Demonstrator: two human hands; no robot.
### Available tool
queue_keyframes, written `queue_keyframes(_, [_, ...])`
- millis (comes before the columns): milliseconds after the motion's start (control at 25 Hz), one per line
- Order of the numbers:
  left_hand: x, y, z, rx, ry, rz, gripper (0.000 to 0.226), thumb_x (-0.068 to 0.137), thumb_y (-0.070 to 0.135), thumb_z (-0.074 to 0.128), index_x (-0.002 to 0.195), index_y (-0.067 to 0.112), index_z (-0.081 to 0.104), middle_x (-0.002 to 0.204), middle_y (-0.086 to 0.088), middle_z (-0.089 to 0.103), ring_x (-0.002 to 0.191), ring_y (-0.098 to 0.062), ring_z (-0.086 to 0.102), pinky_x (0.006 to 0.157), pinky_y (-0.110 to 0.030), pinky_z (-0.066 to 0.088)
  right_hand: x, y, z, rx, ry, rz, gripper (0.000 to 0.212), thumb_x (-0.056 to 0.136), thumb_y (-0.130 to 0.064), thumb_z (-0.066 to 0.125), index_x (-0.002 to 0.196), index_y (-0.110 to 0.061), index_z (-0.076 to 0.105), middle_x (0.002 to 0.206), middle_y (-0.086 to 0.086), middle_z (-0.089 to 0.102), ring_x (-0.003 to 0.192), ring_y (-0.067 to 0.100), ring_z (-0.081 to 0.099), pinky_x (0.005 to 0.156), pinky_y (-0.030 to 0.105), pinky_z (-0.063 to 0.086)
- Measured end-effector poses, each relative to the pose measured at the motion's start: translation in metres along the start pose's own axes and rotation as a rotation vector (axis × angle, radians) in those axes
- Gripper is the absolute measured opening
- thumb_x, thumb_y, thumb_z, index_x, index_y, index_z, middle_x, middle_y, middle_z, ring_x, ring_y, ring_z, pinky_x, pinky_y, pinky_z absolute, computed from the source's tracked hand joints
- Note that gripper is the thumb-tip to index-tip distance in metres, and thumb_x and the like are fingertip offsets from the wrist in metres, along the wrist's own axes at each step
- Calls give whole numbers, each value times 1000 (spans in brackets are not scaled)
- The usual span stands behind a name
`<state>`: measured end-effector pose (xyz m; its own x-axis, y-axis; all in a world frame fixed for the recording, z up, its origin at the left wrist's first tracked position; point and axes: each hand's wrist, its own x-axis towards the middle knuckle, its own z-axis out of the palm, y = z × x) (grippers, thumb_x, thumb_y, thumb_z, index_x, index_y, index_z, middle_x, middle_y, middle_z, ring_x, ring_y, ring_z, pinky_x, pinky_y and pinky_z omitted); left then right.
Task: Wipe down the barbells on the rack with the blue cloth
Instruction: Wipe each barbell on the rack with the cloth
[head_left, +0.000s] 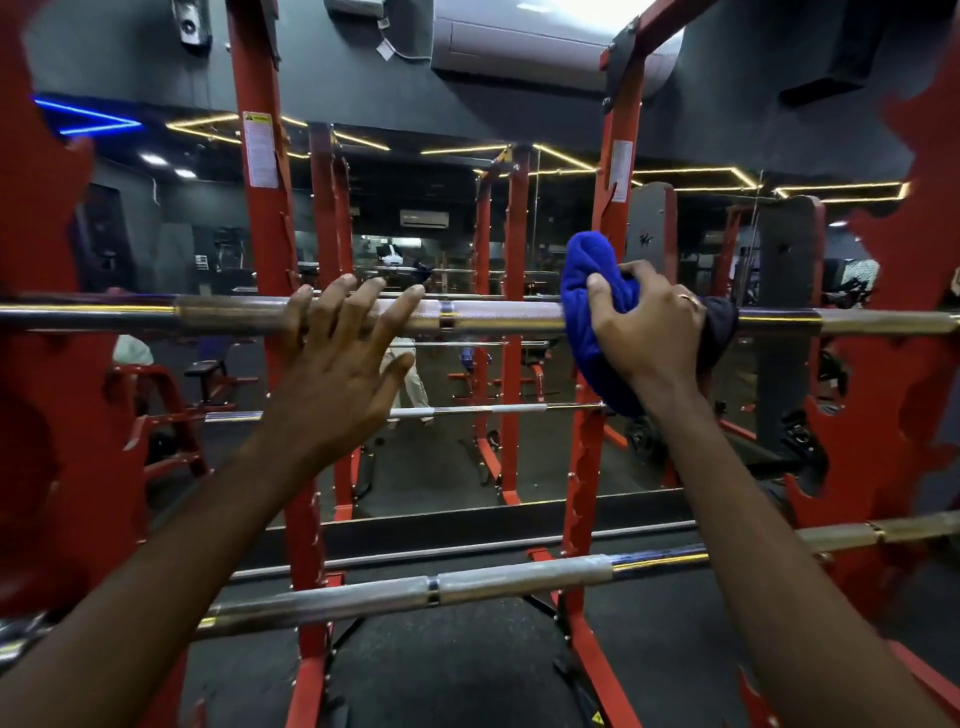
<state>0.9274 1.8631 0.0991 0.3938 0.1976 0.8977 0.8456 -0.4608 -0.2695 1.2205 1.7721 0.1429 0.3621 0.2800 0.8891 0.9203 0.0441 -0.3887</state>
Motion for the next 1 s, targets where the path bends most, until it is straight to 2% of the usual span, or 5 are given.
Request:
queue_keyframes(200, [-6,-6,-8,-69,-34,30,69,97,43,44,161,26,25,158,-10,36,151,-30,24,124,-47,8,-19,-35,21,62,3,-233,37,99,-51,49,106,-18,65,87,0,68,84,23,64,93,44,47])
queue_keyframes(400, [-13,-12,-17,-72,-64,-11,76,90,32,54,160,25,24,155,-9,35,146,-28,23,120,-44,12,-8,-23,15,41,14,-106,45,98,-54,40,94,-15,61,80,8,66,81,31,63,92,47,48])
queue_keyframes(600, [-3,-18,-14,-81,-115,-23,72,91,43,53,157,28,27,149,-9,38,144,-30,27,121,-49,11,-21,-43,24,34,-88,-350,43,97,-54,46,115,-18,62,95,4,67,92,25,62,98,44,44])
queue_keyframes(800, [-14,-49,-22,-32,-49,-110,60,98,52,38,149,22,41,133,-12,47,134,-33,40,117,-50,18,-10,-4,15,37,119,-184,35,99,-47,49,95,-14,60,81,6,61,81,33,61,90,45,44])
queue_keyframes(1000, [-11,-36,-9,-37,10,-195,55,102,56,30,141,22,49,124,-13,49,125,-35,43,118,-53,17,-32,-47,50,68,242,-163,40,96,-49,53,107,-13,67,96,8,70,91,32,63,99,47,40])
